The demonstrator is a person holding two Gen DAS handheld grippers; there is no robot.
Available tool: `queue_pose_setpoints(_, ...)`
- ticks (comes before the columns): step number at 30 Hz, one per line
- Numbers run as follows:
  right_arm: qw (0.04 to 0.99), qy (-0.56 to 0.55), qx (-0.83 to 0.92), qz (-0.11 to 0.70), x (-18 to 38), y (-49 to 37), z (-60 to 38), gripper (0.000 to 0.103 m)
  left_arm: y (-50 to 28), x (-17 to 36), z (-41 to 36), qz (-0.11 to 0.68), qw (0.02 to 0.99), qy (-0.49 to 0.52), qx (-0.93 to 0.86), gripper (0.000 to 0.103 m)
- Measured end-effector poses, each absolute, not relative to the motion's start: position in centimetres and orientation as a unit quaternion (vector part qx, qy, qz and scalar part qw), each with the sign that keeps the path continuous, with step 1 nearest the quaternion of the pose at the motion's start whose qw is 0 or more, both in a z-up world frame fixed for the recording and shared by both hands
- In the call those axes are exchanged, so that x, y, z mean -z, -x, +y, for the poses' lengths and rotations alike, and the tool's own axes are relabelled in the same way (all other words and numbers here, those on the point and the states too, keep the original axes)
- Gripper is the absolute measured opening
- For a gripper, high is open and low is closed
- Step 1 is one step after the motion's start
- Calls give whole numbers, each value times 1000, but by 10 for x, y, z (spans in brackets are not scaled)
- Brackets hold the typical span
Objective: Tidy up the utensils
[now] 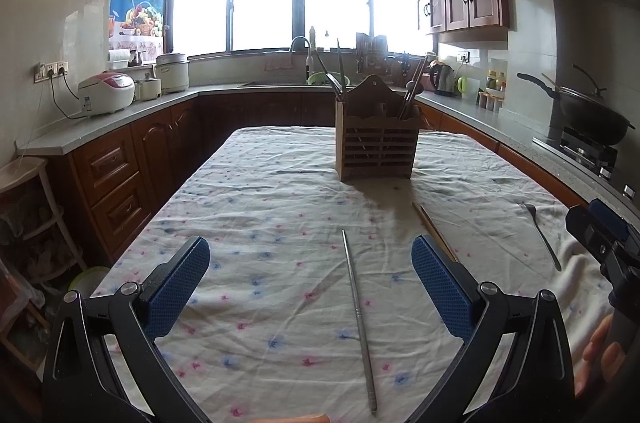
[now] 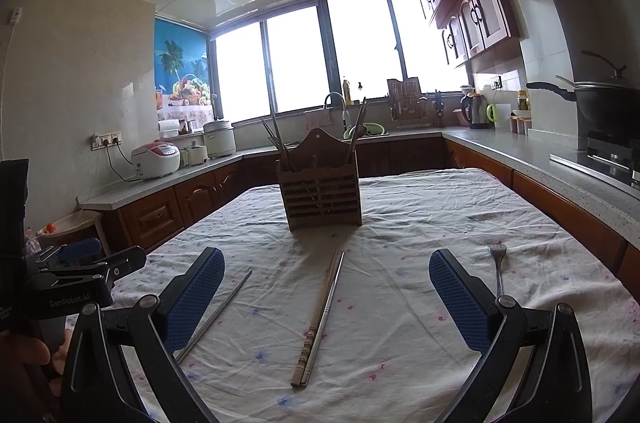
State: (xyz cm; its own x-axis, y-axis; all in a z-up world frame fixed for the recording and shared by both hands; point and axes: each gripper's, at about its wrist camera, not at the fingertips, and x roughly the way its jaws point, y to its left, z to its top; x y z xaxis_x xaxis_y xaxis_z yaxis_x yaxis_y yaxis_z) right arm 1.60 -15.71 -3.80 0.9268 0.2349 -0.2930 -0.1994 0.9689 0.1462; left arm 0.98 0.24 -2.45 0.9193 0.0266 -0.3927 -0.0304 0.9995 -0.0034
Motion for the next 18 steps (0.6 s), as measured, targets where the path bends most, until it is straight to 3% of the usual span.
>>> queue_pose_setpoints(18, 980, -57, -111, 154, 36, -15, -157, 103, -7, 21, -1, 190, 982, -4, -14, 103)
